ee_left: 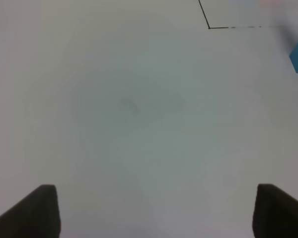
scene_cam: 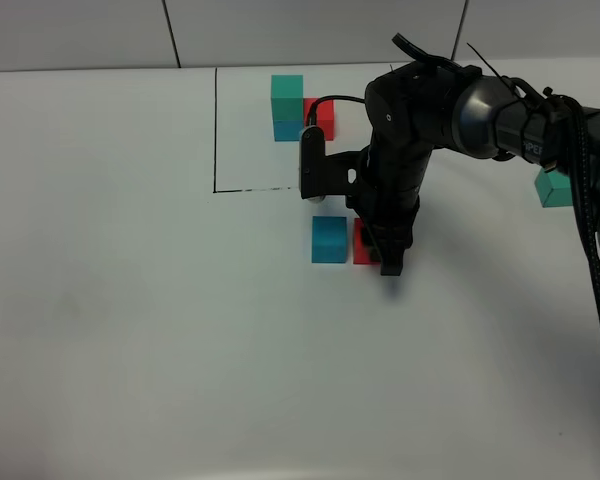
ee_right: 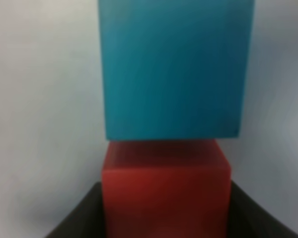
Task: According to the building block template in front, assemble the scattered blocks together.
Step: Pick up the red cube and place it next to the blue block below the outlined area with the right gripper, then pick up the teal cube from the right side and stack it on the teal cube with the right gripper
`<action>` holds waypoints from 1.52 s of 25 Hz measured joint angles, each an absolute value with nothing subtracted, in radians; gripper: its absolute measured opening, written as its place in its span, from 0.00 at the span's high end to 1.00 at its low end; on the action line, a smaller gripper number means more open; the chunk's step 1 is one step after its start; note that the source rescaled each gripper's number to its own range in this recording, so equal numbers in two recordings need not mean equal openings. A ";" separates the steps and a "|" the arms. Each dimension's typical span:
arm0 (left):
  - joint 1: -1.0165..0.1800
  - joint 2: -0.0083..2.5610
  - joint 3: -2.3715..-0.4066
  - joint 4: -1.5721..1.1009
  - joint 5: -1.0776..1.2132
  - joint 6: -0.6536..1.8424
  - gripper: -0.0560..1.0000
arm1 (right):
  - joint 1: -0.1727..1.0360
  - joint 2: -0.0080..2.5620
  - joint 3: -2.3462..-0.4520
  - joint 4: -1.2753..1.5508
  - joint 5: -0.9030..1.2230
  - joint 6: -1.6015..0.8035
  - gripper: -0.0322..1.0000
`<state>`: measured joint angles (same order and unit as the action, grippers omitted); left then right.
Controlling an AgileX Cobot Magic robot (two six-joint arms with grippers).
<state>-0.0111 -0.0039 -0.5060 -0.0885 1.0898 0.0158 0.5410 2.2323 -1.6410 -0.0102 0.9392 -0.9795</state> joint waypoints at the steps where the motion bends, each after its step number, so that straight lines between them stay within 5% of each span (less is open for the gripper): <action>1: -0.011 -0.004 -0.506 -0.088 1.090 0.016 0.22 | 0.541 2.232 -1.641 -0.010 0.939 -0.977 0.96; 38: -0.010 -0.004 -0.506 -0.088 1.090 0.016 0.22 | 0.559 2.236 -1.643 0.000 0.912 -1.005 0.96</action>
